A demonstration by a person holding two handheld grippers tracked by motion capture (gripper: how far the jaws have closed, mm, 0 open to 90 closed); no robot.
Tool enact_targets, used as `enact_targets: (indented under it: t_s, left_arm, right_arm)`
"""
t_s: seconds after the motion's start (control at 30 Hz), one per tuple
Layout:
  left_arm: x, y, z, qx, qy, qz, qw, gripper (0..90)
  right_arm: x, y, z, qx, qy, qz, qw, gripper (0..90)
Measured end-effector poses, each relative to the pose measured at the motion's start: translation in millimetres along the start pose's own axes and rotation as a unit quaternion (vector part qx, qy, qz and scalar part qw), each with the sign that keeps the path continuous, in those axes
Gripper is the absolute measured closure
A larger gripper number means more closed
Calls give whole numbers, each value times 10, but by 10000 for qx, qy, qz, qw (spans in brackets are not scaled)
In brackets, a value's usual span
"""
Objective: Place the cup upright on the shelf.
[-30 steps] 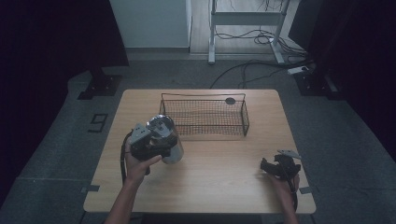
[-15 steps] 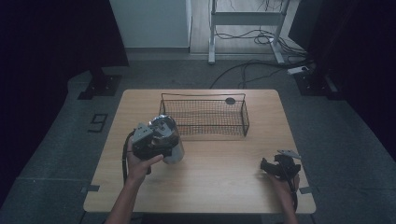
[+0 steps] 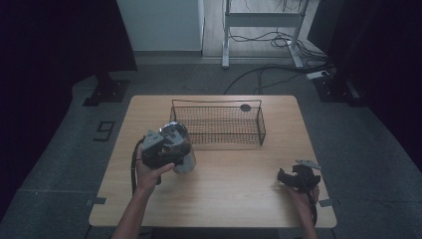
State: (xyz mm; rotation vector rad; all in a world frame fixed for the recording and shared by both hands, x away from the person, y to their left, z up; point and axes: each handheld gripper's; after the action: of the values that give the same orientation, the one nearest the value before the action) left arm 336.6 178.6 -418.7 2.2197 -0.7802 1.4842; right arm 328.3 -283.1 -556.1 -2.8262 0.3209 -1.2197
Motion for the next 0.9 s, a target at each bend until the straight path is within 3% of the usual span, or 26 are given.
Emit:
enact_targets:
  t_s: [0.4, 0.53, 0.9]
  left_arm:
    - [-1, 10, 33, -4, -37, 9, 10000, 39]
    - [44, 8, 59, 53, -65, 115, 9999, 39]
    - [140, -37, 152, 7, -42, 99, 9999, 39]
  right_arm:
    - [0, 0, 0, 0, 0, -1, 10000, 53]
    - [0, 0, 0, 1, 0, -1, 10000, 52]
    - [0, 0, 0, 0, -1, -2, 10000, 53]
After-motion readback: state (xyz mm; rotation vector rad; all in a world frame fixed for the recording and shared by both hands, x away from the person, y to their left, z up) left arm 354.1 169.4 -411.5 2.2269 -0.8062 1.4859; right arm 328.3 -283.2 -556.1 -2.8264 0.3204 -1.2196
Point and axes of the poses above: each handheld gripper's, and its own axes: z roughly forward along the jaws, x roughly out of its top, y roughly to its right, and after that the axes turned 9 degrees about z, right-handed
